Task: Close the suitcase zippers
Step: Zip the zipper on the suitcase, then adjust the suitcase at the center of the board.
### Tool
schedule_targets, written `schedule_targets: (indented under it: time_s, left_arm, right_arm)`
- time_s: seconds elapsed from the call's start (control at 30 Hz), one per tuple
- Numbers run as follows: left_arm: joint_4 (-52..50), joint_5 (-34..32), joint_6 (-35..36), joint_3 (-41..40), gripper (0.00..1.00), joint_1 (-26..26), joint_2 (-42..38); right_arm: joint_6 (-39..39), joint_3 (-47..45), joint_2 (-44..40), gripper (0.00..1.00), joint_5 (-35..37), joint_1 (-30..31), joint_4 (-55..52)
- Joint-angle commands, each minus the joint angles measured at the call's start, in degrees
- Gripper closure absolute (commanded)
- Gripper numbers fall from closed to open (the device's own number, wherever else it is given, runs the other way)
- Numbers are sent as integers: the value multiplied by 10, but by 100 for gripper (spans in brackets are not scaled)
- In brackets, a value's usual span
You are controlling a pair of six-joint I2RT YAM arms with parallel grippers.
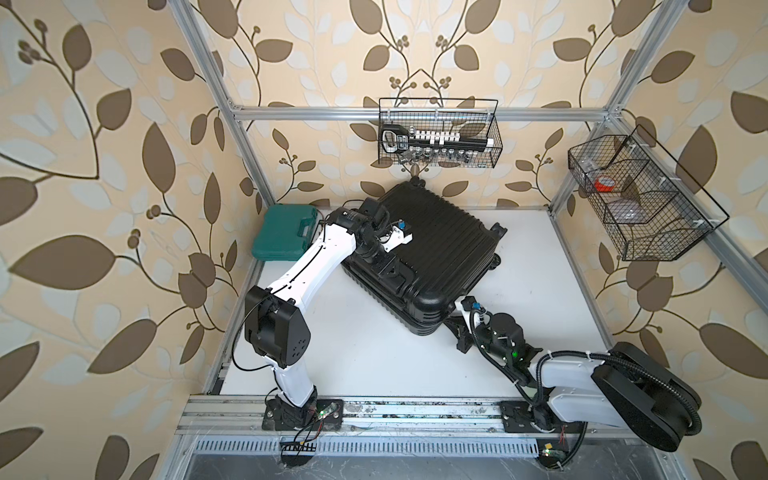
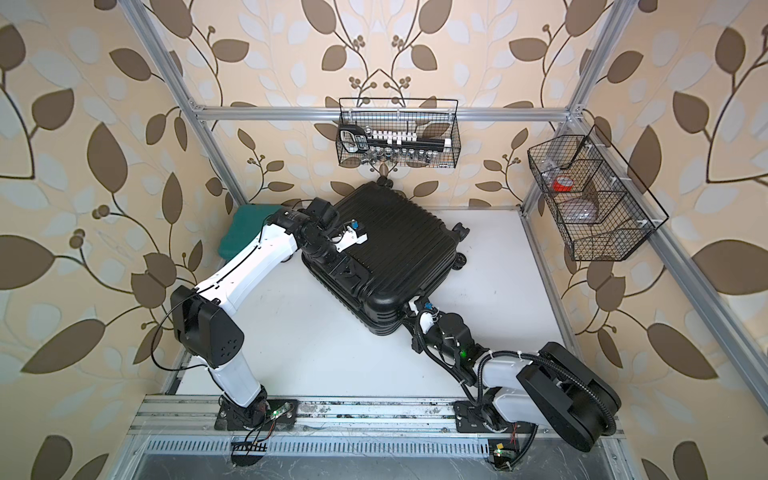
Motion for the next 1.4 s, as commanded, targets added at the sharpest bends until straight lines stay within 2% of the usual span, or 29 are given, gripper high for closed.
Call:
schedule_targets:
  time_s: [0.0,0.17,0.43,0.47,0.6,0.97,1.17,1.3,1.37]
  left_arm:
    - [16,2,11,-9,50,-12,-42]
    - [58,-8,83,-36,42,-12,-89]
    - [48,17,350,-140,38,0,-167]
    - [42,27,382,-144,38,8,-187]
    - [28,55,464,-131,38,30,-182]
    - [84,31,503,-109,37,31,-91]
    - [57,9,521,-87,38,27,-45]
    - [75,-27,499,-97,44,9,-42]
    - [82,-45,490,-98,52,-3,-40]
  right_arm:
    - [5,-1,-18,100,30,1,-5]
    - [19,-11,-47,100,67,1,-29]
    - [39,-20,-86,100,104,0,-56]
    - [40,-20,-87,100,105,0,-57]
    - [41,-17,-84,100,103,0,-59]
    - [43,-18,-101,100,101,0,-75]
    - [43,-13,-108,100,89,0,-92]
    - [53,-5,-133,100,81,2,-126]
    - [56,-6,-158,100,77,7,-143]
